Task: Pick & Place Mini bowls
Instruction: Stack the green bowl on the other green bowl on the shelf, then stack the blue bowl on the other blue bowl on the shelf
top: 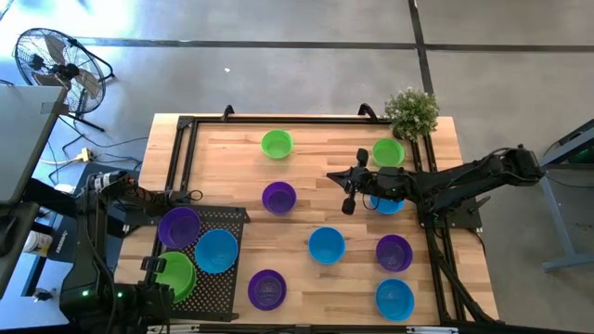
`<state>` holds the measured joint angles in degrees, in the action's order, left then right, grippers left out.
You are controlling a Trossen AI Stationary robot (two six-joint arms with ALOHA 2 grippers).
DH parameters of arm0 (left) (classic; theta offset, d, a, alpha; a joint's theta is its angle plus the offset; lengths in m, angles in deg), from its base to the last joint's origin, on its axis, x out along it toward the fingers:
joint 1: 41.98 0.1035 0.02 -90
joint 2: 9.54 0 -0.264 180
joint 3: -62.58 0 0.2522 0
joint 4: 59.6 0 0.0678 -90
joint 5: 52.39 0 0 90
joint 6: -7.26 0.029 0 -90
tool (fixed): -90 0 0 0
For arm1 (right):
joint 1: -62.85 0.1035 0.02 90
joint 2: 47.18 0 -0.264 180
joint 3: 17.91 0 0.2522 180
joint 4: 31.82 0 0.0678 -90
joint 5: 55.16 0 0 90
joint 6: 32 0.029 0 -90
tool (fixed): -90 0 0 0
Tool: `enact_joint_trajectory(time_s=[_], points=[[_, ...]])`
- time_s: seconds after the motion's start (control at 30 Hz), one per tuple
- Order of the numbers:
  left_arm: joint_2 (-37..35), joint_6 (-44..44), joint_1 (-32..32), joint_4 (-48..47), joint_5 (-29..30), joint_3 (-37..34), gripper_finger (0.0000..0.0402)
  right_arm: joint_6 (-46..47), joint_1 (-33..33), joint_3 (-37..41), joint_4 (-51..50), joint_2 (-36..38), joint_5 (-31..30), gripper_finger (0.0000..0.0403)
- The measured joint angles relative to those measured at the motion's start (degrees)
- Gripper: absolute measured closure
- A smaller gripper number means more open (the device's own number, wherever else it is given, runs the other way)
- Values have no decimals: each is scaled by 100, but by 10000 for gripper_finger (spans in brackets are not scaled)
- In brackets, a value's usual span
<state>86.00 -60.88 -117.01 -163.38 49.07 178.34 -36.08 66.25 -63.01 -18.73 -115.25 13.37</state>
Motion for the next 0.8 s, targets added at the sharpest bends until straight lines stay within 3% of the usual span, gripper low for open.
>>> enact_joint_trajectory(time_s=[0.47,0.8], points=[[0,-293,2,1,254,0,338,0,2,0,0,0,2,401],[-1,-397,4,0,381,0,268,0,0,0,0,0,0,402]])
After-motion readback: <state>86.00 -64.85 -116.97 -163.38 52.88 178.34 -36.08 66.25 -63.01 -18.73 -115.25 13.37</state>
